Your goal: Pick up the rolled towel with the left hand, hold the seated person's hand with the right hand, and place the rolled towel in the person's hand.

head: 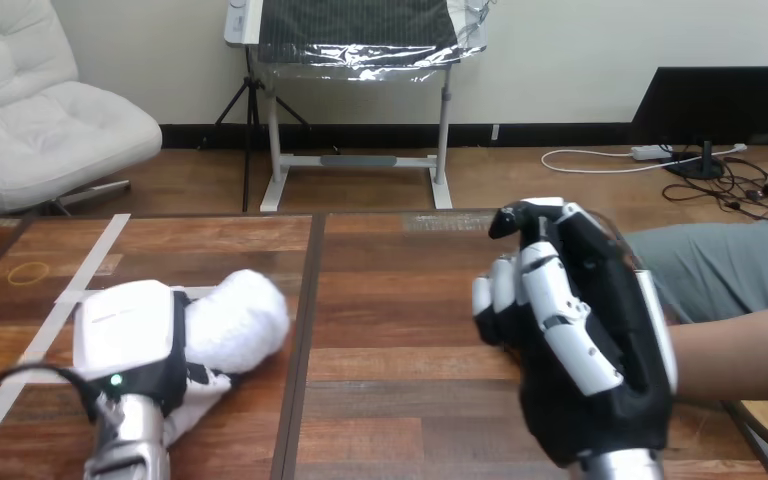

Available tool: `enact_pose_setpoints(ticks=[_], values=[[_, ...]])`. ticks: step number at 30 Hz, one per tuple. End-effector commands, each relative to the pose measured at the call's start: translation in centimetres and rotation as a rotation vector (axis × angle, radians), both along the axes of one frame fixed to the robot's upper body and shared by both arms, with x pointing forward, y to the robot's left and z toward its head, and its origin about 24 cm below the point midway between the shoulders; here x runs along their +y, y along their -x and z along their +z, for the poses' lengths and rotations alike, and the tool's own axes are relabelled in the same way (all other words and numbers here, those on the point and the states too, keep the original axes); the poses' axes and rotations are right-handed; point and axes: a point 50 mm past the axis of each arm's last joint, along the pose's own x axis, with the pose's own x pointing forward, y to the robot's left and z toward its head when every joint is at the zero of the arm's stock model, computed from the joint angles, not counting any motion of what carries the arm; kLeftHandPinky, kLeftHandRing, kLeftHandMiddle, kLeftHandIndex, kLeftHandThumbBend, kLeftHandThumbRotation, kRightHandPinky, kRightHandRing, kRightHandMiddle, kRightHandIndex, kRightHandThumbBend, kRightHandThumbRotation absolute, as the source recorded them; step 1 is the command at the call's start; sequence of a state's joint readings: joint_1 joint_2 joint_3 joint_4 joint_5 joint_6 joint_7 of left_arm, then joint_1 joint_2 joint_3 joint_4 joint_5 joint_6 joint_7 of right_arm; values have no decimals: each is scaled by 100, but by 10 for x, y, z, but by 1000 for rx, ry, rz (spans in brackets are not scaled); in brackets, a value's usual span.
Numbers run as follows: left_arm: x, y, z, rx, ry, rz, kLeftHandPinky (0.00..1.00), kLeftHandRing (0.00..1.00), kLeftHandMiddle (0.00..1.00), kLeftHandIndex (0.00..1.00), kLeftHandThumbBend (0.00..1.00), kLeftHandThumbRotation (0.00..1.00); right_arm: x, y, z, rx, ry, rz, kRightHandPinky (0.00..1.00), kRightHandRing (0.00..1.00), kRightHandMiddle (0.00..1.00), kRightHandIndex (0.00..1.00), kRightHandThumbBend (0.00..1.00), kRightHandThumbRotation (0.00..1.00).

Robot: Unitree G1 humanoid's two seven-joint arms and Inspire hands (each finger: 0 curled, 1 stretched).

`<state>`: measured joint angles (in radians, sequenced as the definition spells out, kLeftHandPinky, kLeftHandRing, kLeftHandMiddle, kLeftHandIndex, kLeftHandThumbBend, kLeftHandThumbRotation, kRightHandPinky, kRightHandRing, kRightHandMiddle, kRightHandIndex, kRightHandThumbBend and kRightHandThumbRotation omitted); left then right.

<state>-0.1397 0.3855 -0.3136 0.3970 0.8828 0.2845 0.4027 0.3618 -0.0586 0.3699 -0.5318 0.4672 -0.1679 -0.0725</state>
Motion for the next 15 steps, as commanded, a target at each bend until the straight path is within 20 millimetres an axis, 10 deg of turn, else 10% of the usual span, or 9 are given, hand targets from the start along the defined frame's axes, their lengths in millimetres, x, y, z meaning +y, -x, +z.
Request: enact_pose_setpoints(ticks=[1,15], values=[[-5,-4,15,-142,50,-84,26,32,41,54,55,3,13,-14,13,-43,-129,7,0,0,0,0,0,0],[-11,12,19,-339,248,-192,41,43,49,55,57,1,27,-27,11,49,-405,94,0,0,0,0,0,8]])
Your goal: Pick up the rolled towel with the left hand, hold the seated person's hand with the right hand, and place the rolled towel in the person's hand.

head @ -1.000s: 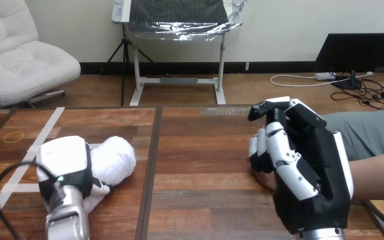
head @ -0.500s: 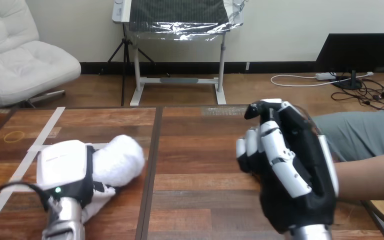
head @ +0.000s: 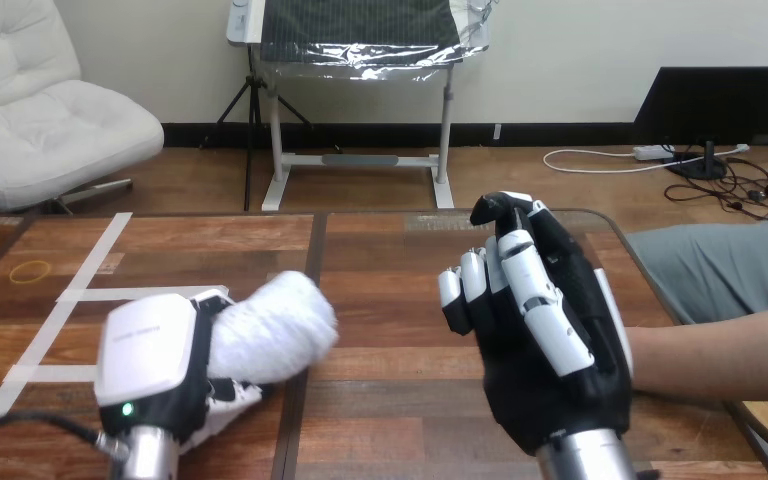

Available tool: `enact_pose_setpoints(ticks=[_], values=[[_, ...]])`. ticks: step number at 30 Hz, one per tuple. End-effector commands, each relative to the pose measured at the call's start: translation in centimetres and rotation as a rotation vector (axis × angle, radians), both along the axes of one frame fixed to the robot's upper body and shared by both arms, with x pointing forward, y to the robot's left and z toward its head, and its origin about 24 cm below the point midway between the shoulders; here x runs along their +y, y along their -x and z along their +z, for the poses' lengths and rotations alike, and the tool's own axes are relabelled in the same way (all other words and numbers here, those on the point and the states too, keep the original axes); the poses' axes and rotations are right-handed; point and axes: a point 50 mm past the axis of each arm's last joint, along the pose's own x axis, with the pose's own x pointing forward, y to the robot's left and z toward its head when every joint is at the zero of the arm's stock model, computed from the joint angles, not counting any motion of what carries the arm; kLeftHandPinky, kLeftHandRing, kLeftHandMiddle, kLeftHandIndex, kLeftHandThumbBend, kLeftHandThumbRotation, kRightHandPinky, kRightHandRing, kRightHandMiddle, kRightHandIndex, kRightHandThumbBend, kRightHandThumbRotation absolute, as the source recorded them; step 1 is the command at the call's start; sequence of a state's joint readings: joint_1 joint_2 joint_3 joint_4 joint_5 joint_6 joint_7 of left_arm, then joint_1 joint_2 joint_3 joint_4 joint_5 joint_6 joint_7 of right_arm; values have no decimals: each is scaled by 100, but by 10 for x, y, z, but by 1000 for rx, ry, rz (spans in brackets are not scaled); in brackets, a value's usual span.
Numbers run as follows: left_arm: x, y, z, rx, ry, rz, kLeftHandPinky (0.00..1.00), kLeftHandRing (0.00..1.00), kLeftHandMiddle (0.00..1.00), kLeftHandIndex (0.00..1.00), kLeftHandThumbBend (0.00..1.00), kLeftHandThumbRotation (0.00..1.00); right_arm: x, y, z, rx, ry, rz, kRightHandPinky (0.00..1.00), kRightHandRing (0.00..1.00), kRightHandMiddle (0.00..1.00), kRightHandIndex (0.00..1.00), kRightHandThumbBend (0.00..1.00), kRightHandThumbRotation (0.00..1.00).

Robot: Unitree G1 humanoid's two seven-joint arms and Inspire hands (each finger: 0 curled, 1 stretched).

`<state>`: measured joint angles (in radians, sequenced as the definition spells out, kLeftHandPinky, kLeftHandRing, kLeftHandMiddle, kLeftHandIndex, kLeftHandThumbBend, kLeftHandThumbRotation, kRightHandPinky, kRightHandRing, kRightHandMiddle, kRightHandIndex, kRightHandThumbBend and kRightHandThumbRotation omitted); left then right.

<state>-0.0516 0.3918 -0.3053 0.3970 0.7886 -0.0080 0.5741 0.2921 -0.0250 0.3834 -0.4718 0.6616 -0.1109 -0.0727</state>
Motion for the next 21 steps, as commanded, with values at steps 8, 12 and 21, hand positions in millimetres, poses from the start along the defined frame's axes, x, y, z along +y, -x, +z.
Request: enact_pose_setpoints(ticks=[8,12,21], values=[[-5,1,30,-301,232,-73,41,45,51,56,58,0,21,-20,18,38,-385,43,0,0,0,0,40,84],[-9,6,32,-329,298,-83,40,46,52,56,58,0,22,-23,18,51,-424,65,0,0,0,0,54,95],[-19,15,37,-388,454,-95,38,44,52,56,59,5,24,-30,17,83,-505,111,0,0,0,0,68,100]])
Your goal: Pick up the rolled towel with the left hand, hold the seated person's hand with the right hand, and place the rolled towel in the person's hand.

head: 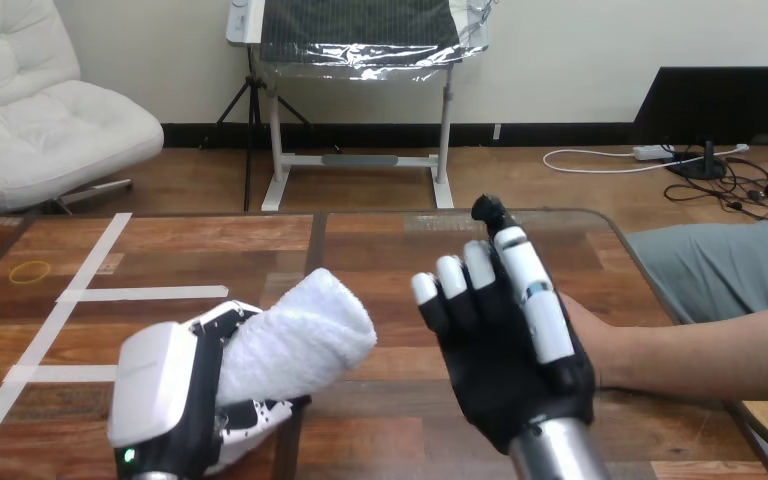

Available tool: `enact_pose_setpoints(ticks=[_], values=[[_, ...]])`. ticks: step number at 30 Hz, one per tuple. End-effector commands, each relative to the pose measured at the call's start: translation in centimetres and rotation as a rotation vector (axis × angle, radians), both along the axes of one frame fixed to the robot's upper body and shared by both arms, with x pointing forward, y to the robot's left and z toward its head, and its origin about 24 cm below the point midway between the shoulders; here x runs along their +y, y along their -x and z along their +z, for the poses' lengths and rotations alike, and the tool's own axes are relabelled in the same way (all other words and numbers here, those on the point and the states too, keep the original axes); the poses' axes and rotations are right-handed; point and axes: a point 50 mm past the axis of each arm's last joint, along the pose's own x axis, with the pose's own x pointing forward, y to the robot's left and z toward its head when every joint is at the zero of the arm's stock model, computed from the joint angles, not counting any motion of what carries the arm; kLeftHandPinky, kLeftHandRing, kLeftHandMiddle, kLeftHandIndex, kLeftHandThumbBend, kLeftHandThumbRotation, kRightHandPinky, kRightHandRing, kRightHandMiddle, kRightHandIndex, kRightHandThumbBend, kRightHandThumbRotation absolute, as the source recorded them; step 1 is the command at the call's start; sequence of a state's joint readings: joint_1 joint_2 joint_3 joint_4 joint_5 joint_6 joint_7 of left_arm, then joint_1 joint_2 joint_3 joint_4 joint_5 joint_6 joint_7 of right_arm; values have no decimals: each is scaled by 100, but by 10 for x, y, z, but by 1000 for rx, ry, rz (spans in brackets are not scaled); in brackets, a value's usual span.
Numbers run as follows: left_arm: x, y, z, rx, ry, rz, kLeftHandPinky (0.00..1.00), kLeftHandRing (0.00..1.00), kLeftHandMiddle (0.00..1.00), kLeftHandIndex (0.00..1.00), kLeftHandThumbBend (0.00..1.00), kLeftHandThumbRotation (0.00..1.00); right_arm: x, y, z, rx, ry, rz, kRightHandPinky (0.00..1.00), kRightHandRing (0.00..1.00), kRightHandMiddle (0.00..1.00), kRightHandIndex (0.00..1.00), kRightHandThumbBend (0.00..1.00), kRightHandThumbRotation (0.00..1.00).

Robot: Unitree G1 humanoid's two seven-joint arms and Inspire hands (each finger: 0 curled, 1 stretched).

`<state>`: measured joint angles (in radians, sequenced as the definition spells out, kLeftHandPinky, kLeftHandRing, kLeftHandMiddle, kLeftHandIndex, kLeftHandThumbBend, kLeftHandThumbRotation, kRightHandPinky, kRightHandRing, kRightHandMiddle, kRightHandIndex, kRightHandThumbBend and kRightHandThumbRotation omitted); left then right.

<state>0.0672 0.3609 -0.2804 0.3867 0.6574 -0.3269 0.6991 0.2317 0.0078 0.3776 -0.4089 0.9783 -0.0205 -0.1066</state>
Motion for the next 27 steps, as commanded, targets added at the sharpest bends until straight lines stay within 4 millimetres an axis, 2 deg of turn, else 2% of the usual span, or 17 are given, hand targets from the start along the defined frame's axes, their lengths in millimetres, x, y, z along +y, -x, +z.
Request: enact_pose_setpoints(ticks=[1,8,11,20,27], values=[[-7,-15,43,-267,191,12,38,44,51,56,60,5,11,-19,27,-56,-242,-33,0,0,0,0,69,100],[-15,-9,48,-305,302,-17,39,44,51,55,63,6,10,-24,25,-38,-299,-14,0,0,0,0,76,100],[-19,-6,51,-324,349,-30,40,44,51,55,63,7,8,-27,23,-37,-312,-5,0,0,0,0,76,100],[-22,-3,54,-348,364,-47,42,44,50,54,63,9,3,-28,19,-40,-331,18,0,0,0,0,77,100],[-23,-2,56,-354,370,-58,41,44,50,54,63,8,0,-28,17,-61,-343,48,0,0,0,0,86,100]])
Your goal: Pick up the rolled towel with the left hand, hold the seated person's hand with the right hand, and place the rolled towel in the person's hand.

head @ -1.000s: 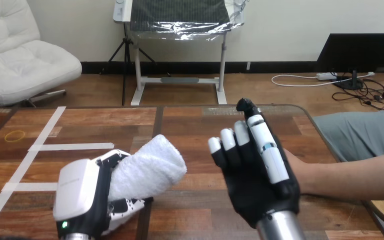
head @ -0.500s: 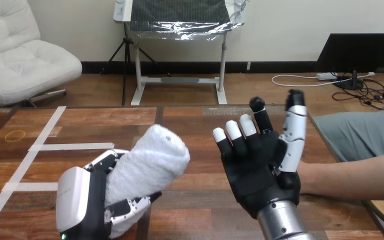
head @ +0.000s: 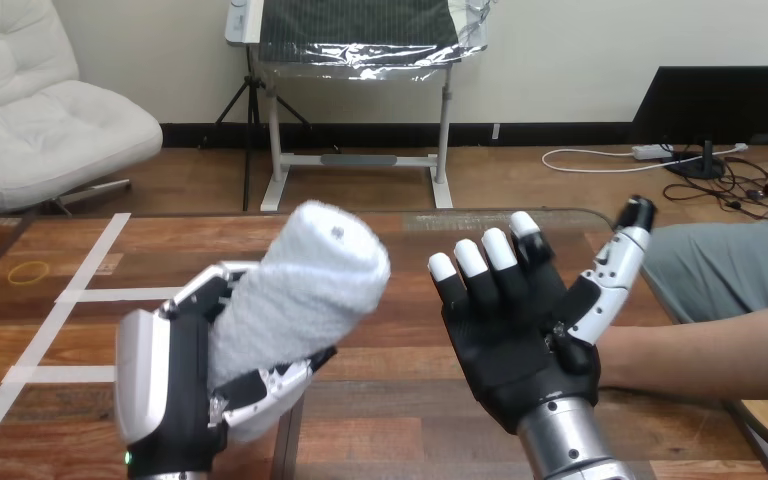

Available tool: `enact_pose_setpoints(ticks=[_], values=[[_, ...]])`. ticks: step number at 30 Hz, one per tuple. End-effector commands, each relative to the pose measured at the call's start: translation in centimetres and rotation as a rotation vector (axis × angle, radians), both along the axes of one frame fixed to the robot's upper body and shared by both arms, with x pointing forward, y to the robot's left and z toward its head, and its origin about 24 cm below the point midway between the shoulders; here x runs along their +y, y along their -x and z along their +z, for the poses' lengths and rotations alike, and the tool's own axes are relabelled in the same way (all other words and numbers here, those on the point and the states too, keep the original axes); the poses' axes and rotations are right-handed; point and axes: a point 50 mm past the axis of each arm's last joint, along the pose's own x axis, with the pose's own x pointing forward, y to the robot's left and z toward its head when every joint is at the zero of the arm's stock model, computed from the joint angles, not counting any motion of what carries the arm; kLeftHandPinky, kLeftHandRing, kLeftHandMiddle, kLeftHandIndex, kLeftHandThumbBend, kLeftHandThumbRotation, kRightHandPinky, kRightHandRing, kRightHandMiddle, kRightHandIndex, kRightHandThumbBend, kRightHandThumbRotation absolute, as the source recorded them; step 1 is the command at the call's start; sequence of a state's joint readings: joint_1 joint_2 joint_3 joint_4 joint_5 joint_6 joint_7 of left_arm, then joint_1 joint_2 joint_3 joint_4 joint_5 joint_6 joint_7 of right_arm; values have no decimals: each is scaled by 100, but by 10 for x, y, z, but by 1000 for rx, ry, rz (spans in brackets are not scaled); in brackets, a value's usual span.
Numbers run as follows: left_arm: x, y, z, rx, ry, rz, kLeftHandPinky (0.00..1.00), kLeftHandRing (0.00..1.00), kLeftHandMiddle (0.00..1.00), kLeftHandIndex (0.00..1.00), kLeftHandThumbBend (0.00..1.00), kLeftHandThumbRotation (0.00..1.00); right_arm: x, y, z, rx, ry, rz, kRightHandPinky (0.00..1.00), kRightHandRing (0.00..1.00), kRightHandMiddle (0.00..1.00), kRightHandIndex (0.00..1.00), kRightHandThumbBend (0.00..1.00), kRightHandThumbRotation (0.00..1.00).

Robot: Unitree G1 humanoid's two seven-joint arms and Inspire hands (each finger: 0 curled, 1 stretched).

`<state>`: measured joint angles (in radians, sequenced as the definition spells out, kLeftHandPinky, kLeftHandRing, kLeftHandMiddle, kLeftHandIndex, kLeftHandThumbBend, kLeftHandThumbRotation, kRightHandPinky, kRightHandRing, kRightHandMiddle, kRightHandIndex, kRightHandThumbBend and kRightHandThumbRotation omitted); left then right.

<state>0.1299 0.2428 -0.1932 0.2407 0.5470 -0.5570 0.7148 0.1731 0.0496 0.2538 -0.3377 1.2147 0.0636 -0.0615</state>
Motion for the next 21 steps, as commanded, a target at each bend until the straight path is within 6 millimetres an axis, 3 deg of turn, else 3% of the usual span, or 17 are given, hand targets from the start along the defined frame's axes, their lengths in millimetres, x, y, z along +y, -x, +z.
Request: enact_pose_setpoints(ticks=[1,7,21], values=[[-2,-9,22,-119,31,-11,41,44,50,54,63,8,9,-12,22,-118,-136,4,0,0,0,0,88,100],[-2,-9,23,-120,34,-17,42,45,50,54,62,7,6,-12,20,-181,-130,36,0,0,0,0,97,100],[-2,-10,24,-114,36,-16,42,45,50,54,62,7,0,-11,18,-259,-99,57,0,0,0,0,100,100]])
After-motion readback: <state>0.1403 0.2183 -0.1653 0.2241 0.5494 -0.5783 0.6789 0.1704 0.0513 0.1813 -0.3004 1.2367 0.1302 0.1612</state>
